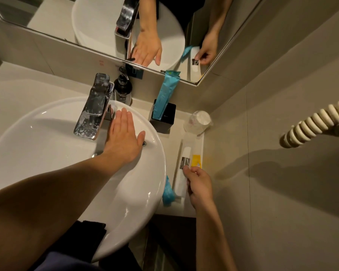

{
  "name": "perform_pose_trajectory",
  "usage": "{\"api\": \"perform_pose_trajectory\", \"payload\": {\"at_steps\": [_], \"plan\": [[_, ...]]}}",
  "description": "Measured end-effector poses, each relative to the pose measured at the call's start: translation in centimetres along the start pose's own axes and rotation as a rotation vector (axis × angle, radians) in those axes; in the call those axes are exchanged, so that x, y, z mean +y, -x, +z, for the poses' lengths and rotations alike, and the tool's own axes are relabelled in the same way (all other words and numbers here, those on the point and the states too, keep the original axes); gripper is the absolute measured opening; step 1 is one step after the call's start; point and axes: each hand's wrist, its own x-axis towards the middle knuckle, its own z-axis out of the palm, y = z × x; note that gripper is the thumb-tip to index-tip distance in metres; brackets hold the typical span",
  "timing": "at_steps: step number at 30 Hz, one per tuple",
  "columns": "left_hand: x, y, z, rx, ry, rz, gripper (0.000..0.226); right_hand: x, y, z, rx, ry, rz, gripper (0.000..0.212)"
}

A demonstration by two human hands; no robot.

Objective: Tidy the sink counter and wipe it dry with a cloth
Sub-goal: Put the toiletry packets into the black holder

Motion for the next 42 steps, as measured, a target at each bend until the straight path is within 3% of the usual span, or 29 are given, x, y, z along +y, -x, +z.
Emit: {"api": "perform_pose_trajectory", "payload": {"at_steps": [2, 5, 10, 17, 27, 36, 42], "plan": [[0.0, 0.0, 0.0, -0.004, 0.002, 0.000, 0.082, -1.3, 0.5, 0.4, -0.042, -0.046, -0.107, 0.003], [-0.1, 0.0, 0.0, -0.010, 0.007, 0.000, 0.082, -4.2, 0.9, 1.3, -0.083, -0.141, -0.242, 0.014], [0.0, 0.0, -0.1, -0.020, 0.025, -0.006, 0.082, -10.4, 0.0, 3.3, -0.154, -0.062, -0.430, 0.009], [0.1, 0.1, -0.3, -0.009, 0.048, -0.006, 0.082, -15.9, -3.3, 6.9, -0.131, 0.097, -0.633, 0.006], [0.3, 0.3, -0.5, 0.020, 0.067, 0.000, 0.080, -13.6, -6.9, 10.2, -0.184, 0.313, -0.667, 0.005], [0.1, 0.2, 0.0, 0.022, 0.059, -0.004, 0.081, -12.8, -9.0, 10.3, -0.099, 0.307, -0.653, 0.014], [0.1, 0.3, 0.0, 0.026, 0.049, 0.000, 0.081, -13.3, -9.2, 10.4, -0.123, 0.278, -0.668, 0.007]]}}
